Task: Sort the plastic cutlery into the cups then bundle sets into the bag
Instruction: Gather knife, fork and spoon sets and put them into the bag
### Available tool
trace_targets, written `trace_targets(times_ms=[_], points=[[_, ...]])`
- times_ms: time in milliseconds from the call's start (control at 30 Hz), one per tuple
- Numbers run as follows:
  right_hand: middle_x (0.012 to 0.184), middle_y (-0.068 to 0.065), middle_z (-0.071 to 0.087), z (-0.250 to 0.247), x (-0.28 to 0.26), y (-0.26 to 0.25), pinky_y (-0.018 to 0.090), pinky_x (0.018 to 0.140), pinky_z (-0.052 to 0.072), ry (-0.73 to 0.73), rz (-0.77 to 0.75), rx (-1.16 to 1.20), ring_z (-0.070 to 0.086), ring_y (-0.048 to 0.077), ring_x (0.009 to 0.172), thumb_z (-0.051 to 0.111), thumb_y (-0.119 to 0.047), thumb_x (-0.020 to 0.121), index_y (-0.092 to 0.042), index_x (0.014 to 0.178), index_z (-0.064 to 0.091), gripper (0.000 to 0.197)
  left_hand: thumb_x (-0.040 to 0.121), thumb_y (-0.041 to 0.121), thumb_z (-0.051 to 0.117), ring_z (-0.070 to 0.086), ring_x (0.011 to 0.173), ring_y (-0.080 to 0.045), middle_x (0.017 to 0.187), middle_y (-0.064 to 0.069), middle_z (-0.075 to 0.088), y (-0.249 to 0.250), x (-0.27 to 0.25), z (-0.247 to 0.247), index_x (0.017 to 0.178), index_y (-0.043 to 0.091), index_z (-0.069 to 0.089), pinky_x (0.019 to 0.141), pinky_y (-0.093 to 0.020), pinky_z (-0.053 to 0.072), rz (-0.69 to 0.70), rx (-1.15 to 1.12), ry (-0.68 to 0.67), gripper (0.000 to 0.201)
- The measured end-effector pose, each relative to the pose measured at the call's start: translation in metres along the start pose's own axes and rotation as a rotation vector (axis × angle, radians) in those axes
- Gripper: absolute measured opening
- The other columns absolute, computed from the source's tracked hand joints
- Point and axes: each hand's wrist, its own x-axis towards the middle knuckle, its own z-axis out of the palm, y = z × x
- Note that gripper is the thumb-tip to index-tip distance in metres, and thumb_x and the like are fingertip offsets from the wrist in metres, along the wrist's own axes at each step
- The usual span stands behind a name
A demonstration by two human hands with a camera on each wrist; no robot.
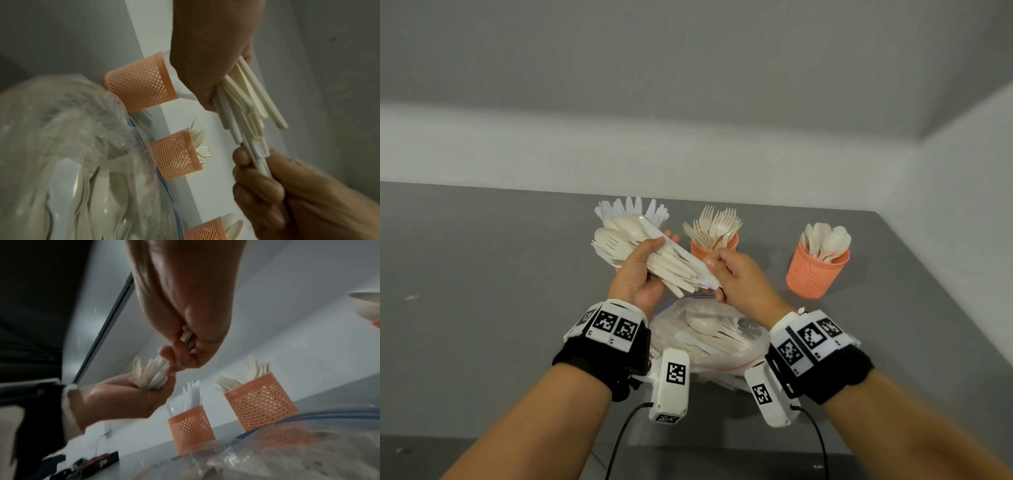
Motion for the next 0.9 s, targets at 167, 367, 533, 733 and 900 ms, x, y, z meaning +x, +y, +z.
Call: trace_targets(times_ms=[167,367,533,733,900], points=[[0.074,0.007,0.052,0.012,-0.005,-0.003,0.021,0.051,0.037,0.080,-0.111,-0.231,0.047,0.014,0.055,0.037,-0.013,0.099,-0.004,0.092,0.051,0.019,0.087,0.000,0.052,0.071,0.065,-0.010,0.068,-0.003,0.072,-0.005,-0.005,0.005,0.087,0.004,0.059,0.067,-0.032,0.058,-0.051,0.030,-0.029,0.008],[0.078,0.008,0.052,0.007,-0.003,-0.004,0.031,0.056,0.034,0.069,-0.244,-0.633,0.049,0.024,0.068,0.034,-0.010,0.097,-0.008,0.097,0.045,0.011,0.088,-0.004,0.047,0.071,0.066,-0.014,0.068,-0.007,0.071,-0.003,-0.005,0.003,0.087,0.004,0.060,0.062,-0.031,0.058,-0.061,0.109,0.017,0.015],[0.069,-0.002,0.051,0.003,-0.005,-0.010,0.030,0.053,0.034,0.015,-0.240,-0.562,0.046,0.014,0.061,0.034,-0.018,0.098,-0.012,0.106,0.049,0.018,0.087,-0.005,0.048,0.064,0.075,-0.020,0.080,-0.011,0.063,0.000,-0.001,-0.003,0.087,0.003,0.058,0.057,-0.029,0.059,-0.038,0.171,0.095,0.013],[0.077,0.007,0.053,-0.012,-0.002,-0.015,0.019,0.060,0.036,-0.211,-0.129,-0.450,0.049,0.017,0.071,0.039,-0.009,0.097,-0.007,0.084,0.051,0.017,0.086,-0.003,0.053,0.062,0.070,-0.018,0.074,-0.007,0.061,0.005,0.003,-0.008,0.083,0.006,0.057,0.069,-0.033,0.055,-0.039,0.218,0.163,0.010],[0.077,0.003,0.052,-0.022,-0.001,-0.012,0.030,0.062,0.036,-0.118,-0.068,-0.363,0.047,0.019,0.069,0.035,-0.012,0.097,-0.009,0.110,0.050,0.020,0.086,-0.006,0.051,0.063,0.074,-0.016,0.079,-0.009,0.064,0.013,0.009,-0.011,0.083,0.005,0.056,0.062,-0.029,0.053,-0.025,0.065,0.172,0.012]])
